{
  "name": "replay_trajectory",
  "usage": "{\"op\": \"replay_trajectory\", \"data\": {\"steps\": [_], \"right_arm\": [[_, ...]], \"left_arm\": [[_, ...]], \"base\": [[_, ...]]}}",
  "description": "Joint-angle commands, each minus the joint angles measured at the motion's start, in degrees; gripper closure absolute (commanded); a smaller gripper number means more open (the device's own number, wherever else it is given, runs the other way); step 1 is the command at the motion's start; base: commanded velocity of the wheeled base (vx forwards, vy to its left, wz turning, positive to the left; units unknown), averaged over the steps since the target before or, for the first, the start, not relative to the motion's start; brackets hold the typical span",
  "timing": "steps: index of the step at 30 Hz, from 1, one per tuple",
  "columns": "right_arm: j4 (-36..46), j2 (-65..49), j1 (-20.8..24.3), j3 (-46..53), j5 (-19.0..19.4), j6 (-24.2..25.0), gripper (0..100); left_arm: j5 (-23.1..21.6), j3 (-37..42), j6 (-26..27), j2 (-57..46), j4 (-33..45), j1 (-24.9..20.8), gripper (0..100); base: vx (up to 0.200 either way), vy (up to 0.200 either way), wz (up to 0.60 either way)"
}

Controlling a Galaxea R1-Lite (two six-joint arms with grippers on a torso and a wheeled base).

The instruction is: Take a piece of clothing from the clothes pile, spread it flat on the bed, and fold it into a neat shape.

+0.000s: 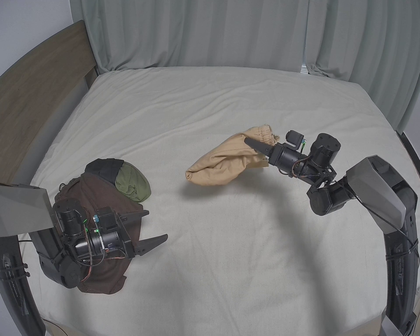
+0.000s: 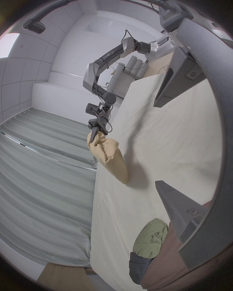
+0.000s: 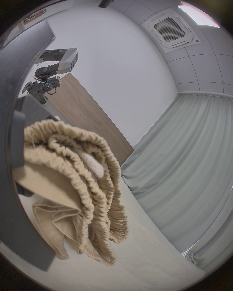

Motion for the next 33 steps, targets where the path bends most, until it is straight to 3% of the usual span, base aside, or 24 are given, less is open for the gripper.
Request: {"op": "replay_trajectory", "data": {"steps": [1,4,16,20,26,33], "right_arm": [[3.0,1.6,-0.3,-6.3,0.0,0.1,100],[5.7,3.1,-0.4,-11.1,0.0,0.5,100],[7.4,12.0,-1.0,-14.8,-0.3,-0.3,100],[7.0,12.1,-1.1,-9.9,-0.4,-2.2,100],[-0.8,11.1,-0.8,3.1,-0.4,-2.5,100],[-8.9,12.3,-0.8,11.7,-0.7,-2.4,100]], "left_arm": [[0.0,0.0,-0.1,0.2,-0.1,0.1,0],[-0.2,0.0,-0.1,-0.1,-0.1,0.6,0],[-0.4,0.0,-0.2,-0.1,-0.1,1.1,0],[-0.5,0.0,-0.2,0.1,-0.1,1.2,0],[-0.7,0.0,-0.2,-0.1,-0.1,1.3,0],[-0.7,0.0,-0.2,-0.1,-0.1,1.3,0]], "base": [[0.0,0.0,0.0],[0.0,0.0,0.0],[0.0,0.0,0.0],[0.0,0.0,0.0],[0.0,0.0,0.0],[0.0,0.0,0.0]]}}
